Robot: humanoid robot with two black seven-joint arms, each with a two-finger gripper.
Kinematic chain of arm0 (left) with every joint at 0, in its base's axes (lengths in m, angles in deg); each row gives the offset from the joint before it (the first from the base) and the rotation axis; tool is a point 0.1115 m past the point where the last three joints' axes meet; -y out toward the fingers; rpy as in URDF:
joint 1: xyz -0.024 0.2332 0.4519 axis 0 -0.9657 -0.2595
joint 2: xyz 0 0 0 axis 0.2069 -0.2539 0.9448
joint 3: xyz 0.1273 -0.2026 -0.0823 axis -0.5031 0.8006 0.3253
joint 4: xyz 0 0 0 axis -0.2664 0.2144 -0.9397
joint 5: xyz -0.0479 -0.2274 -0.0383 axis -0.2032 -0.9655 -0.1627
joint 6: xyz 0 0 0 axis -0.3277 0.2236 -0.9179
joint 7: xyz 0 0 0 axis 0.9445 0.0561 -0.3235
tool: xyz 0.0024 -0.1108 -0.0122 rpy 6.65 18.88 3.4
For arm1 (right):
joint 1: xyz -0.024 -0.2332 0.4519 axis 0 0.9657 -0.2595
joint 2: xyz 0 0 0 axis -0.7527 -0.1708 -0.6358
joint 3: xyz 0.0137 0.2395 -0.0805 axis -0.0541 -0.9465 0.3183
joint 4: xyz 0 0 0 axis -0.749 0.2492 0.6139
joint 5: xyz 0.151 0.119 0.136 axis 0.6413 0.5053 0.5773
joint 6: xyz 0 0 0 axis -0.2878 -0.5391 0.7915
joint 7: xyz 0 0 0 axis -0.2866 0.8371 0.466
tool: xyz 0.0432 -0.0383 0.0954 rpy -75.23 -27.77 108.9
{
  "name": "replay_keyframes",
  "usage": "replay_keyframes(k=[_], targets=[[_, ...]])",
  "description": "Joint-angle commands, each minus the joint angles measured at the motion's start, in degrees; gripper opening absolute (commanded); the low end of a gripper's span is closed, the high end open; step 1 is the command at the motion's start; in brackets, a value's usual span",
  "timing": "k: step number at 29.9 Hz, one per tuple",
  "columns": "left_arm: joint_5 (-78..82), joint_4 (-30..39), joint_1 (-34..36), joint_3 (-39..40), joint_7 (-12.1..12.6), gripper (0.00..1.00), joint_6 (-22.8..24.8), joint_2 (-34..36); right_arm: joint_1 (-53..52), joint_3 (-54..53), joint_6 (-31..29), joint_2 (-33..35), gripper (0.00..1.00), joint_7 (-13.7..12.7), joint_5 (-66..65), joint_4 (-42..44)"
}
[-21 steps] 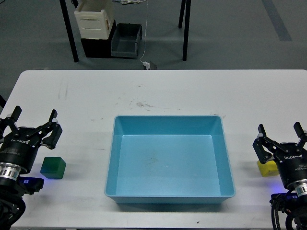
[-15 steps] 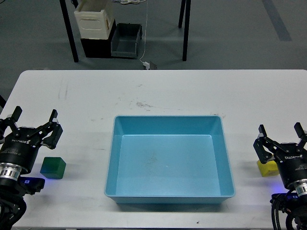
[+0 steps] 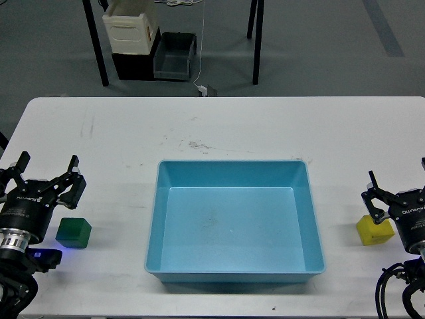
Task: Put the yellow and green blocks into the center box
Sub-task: 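Raise the right gripper away from the yellow cube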
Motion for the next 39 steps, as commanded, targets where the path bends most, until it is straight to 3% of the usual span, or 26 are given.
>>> replay_keyframes(k=[1,11,13,20,25,30,34,39], targets=[[-0.01,-0.44,0.09,0.02,-0.01,1.0,0.0,-0.26,-1.59,-0.78,0.06,3.72,1.0,0.01,-8.06,-0.51],[0.08,-0.7,0.09,0.02,-0.01,1.0,0.0,-1.67,-8.88,-0.78,-0.73,21.56,1.0,0.18,-25.72,-0.86],[0.08,-1.06,0.09,0.02,-0.01,1.0,0.17,-1.85,-10.56,-0.08,-0.82,25.08,1.0,1.49,-29.06,-0.86],[-0.01,-1.85,0.09,0.11,-0.1,1.0,0.79,-1.93,-16.62,6.68,-5.12,37.82,1.0,13.96,-41.02,-0.25],[-0.09,-2.29,0.09,0.11,-0.1,1.0,0.79,-1.93,-20.14,11.43,-5.48,45.38,1.0,20.04,-42.44,0.81],[-0.01,-2.29,0.26,0.02,-0.1,1.0,0.79,-2.02,-22.07,16.09,-5.83,55.48,1.0,27.83,-47.95,0.63],[-0.01,-2.38,0.7,0.02,-0.1,1.0,0.79,-2.02,-26.02,20.91,-6.0,62.69,1.0,27.83,-58.32,0.46],[-0.01,-3.43,0.88,-0.06,-0.09,1.0,0.79,-2.11,-32.96,30.31,-6.27,66.04,0.99,27.83,-65.01,0.19]])
